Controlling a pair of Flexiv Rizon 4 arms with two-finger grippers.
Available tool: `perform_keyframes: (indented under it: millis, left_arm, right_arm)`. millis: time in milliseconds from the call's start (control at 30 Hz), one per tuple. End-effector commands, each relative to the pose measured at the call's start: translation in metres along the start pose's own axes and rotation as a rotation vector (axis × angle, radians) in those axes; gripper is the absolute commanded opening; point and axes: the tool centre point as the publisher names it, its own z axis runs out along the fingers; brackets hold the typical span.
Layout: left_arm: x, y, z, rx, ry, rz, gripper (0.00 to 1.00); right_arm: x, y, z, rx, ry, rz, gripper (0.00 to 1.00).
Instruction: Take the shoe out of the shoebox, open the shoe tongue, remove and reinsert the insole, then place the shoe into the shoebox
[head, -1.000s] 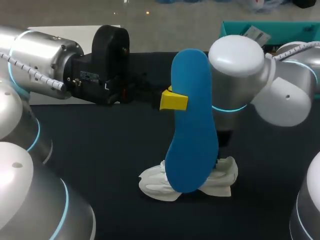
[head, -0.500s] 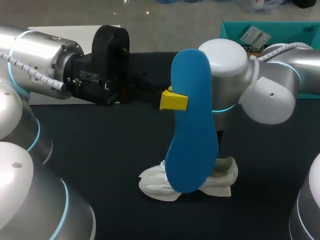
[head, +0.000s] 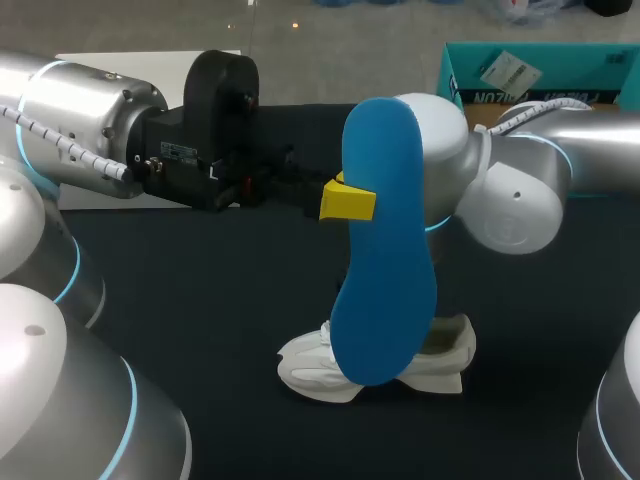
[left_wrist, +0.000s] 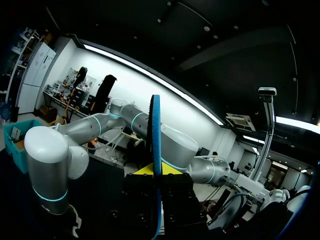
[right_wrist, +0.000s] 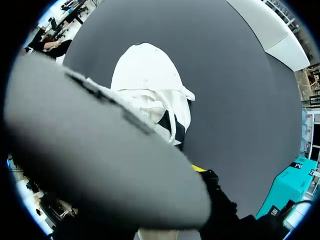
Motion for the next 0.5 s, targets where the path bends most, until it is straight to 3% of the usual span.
perform_keyframes:
  millis: [33, 167, 500]
  left_arm:
    - [0.0002, 0.0002, 0.0004, -0.003, -0.002, -0.001, 0.00]
    - [0.0002, 0.0002, 0.0004, -0.003, -0.002, -0.001, 0.00]
    - [0.0002, 0.0002, 0.0004, -0.003, -0.002, -0.001, 0.00]
  right_arm:
    - [0.0036, 0.0007, 0.0101, 0.000, 0.010, 0.005, 0.00]
    - [0.0109, -0.0035, 0.0092, -0.035, 0.022, -0.033, 0.00]
    - [0.0109, -0.0035, 0.0092, -0.035, 0.022, -0.033, 0.00]
